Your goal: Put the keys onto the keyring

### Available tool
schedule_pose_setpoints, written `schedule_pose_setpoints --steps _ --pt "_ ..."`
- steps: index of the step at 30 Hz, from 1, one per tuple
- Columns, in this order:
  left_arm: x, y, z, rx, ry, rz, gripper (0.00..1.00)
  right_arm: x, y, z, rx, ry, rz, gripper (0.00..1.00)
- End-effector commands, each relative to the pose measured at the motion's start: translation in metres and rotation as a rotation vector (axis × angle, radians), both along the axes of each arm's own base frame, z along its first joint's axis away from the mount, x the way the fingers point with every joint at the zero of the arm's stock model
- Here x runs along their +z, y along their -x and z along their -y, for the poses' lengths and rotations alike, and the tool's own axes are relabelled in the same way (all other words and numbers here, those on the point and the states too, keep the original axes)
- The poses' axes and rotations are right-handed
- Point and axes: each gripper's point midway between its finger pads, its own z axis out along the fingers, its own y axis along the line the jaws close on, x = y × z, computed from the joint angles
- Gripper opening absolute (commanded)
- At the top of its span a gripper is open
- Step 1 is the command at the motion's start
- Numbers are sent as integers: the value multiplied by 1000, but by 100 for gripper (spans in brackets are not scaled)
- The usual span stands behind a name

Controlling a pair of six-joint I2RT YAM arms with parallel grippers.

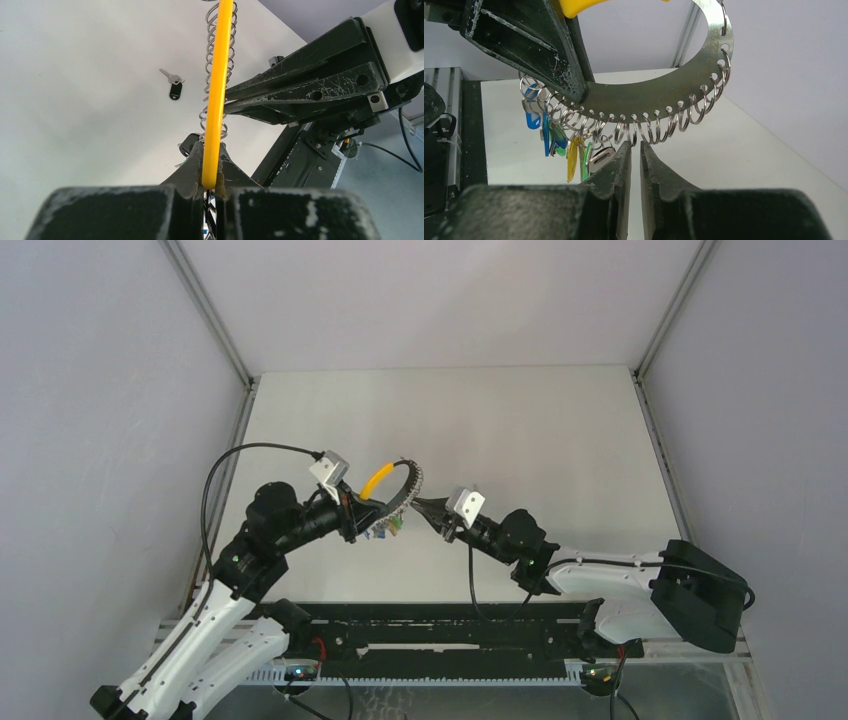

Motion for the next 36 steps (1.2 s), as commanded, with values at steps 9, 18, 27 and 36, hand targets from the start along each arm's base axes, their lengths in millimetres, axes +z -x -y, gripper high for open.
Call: schedule_pose_setpoints --steps 9,18,27,36 --pt "45 5 6 -49 65 115 0 36 3 -3 21 -72 59 10" --pt "45 6 6 -50 70 114 0 38 3 -3 16 -84 64 10" --pt "45 6 8 -54 73 112 0 39 4 -6 21 -83 58 10" --pt "45 7 9 -59 80 112 0 38 3 -9 20 -74 55 10"
